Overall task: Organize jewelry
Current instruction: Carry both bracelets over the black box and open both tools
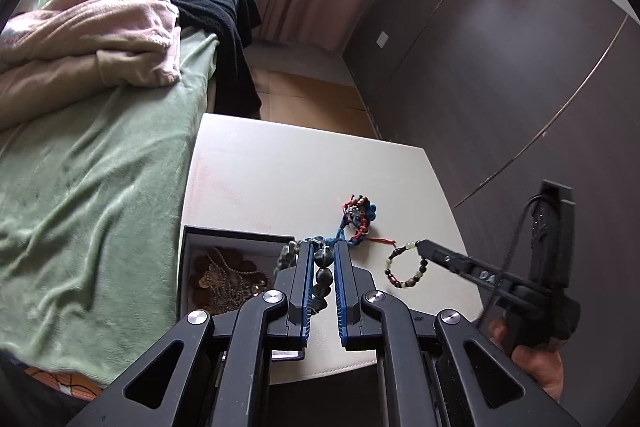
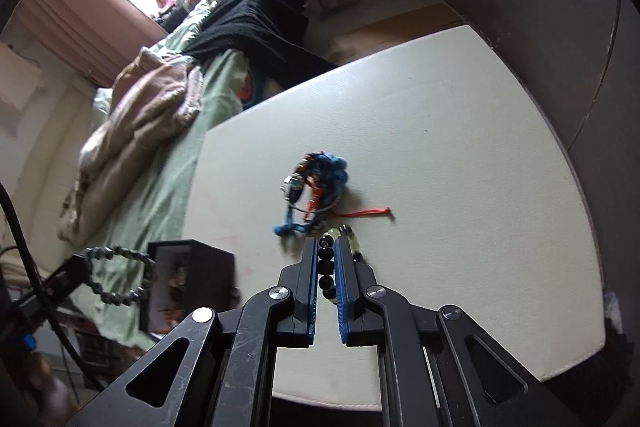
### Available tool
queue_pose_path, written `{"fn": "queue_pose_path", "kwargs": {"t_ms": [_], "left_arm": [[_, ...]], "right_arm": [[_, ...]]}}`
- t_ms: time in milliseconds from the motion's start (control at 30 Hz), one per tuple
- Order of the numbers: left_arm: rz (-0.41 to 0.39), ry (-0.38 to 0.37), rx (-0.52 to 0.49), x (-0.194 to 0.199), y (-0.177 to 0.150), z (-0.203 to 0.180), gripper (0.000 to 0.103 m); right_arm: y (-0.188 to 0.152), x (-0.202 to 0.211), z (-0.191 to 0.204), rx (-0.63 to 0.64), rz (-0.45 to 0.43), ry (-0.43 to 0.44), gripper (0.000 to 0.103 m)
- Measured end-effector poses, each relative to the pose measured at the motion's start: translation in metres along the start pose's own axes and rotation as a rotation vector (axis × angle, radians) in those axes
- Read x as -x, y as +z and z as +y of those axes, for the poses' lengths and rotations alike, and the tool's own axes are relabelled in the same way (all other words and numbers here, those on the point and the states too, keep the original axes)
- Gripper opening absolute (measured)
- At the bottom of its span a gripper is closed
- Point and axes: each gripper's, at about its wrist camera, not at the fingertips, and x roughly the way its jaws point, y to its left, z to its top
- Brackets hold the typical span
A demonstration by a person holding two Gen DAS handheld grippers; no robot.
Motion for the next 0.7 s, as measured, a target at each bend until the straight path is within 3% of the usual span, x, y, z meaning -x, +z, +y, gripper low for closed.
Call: {"fn": "queue_pose_path", "kwargs": {"t_ms": [100, 233, 267, 500, 600, 700], "left_arm": [[-0.005, -0.038, 0.046, 0.001, -0.002, 0.017, 0.015], [-0.030, -0.022, 0.102, 0.008, -0.006, 0.039, 0.080], [-0.041, -0.018, 0.108, 0.012, -0.006, 0.042, 0.084], [-0.077, 0.020, 0.162, 0.035, -0.011, 0.078, 0.084], [-0.085, 0.078, 0.194, 0.042, -0.017, 0.094, 0.084], [-0.108, 0.053, 0.211, 0.047, -0.022, 0.105, 0.084]], "right_arm": [[-0.001, 0.012, 0.013, -0.014, -0.030, 0.089, 0.010], [0.002, 0.015, 0.048, 0.008, -0.062, 0.183, 0.010], [0.003, 0.013, 0.057, 0.017, -0.066, 0.200, 0.010], [-0.009, 0.005, 0.114, 0.116, -0.054, 0.279, 0.010], [-0.015, -0.001, 0.129, 0.153, -0.038, 0.286, 0.010], [-0.020, -0.013, 0.144, 0.188, 0.014, 0.302, 0.010]]}}
